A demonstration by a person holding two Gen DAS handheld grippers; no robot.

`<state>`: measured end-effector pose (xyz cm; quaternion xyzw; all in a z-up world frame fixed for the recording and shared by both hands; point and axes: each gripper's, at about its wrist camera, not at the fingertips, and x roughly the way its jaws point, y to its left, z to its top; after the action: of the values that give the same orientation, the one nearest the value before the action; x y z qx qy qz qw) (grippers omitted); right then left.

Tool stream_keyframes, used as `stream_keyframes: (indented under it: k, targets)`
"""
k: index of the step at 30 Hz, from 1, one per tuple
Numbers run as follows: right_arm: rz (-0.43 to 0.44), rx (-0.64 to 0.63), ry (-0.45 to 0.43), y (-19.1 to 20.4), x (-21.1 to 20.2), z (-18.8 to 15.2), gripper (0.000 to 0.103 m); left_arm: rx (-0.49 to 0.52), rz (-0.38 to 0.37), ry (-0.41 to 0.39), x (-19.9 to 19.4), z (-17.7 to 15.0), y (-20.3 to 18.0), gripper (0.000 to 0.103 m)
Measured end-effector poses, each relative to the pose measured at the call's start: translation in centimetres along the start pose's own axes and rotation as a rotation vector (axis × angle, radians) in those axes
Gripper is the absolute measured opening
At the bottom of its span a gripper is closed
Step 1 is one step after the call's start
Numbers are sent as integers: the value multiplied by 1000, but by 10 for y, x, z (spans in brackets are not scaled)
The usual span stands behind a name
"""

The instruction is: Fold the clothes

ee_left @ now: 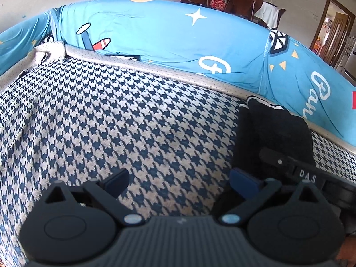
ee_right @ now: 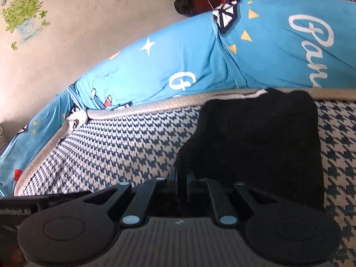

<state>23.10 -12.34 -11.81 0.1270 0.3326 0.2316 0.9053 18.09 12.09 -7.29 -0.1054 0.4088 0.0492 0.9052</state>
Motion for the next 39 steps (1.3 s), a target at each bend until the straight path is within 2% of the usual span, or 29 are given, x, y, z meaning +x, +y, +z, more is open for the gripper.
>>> stream_keyframes:
  k: [5,9,12,21,30,32,34,39]
  targets:
    - [11,-3,-5,1,4,2,10,7,11,-4,1,-1,-2,101]
    - [20,-11,36,-1,15,-4,13,2,15,6,4,-1,-1,101]
    - [22,-14,36,0,15,-4,14,0,15,2,4,-1,-1,101]
    - [16,-40,18,3,-4,0,24,-13,11,-4,2,3,-1,101]
    - [-25,-109,47,5,-14,-8,24,1,6,-9,0,2,-5,101]
    - [-25,-123,39,8,-14,-8,16,0,10,-9,1,2,-4,101]
    - [-16,-140,30,13,-14,-9,13,-6,15,-9,1,2,-3,101]
    - [8,-166,29,21,-3,-16,12,-14,21,-4,3,2,-1,101]
